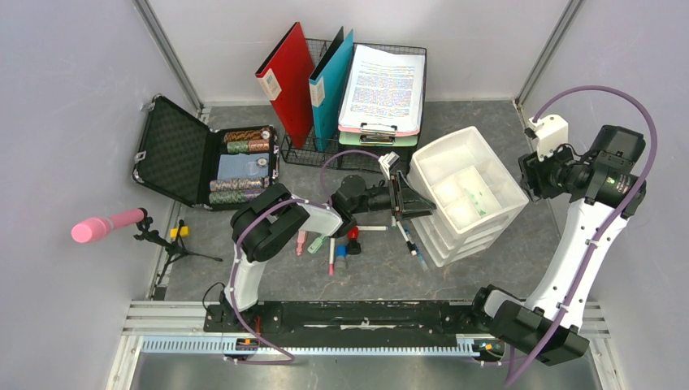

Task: Organize the desk
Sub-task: Open the drawer in the storage box.

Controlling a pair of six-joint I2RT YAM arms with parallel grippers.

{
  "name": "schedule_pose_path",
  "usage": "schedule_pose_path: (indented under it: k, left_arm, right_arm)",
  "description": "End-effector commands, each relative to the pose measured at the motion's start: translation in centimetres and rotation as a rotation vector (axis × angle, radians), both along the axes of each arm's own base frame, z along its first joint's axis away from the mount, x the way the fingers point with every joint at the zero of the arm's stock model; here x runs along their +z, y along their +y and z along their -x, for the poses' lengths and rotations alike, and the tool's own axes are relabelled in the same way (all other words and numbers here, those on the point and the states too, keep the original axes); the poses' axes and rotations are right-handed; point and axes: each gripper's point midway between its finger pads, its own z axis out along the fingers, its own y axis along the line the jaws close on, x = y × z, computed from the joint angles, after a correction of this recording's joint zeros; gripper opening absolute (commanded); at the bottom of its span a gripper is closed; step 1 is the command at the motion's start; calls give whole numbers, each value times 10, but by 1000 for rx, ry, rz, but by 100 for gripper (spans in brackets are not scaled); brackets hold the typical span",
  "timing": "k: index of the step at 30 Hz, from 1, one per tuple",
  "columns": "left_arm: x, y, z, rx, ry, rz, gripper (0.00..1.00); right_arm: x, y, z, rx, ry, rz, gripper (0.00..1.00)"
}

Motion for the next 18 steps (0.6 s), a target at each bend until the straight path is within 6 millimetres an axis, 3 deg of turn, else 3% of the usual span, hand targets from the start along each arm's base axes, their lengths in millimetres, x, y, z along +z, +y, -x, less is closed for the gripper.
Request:
schedule_pose_path:
  k: [1, 8, 18]
  left_arm:
    - [7, -2, -11, 33, -70, 9, 67]
    - [7, 0, -12, 39, -87, -6, 67]
    - [4, -1, -13, 39, -92, -13, 69]
  right_arm:
    - [14, 24, -4, 94, -65, -76, 58]
    - [-2, 39, -15, 149, -19, -172, 60]
    - [-10, 34, -46, 119, -62, -217, 60]
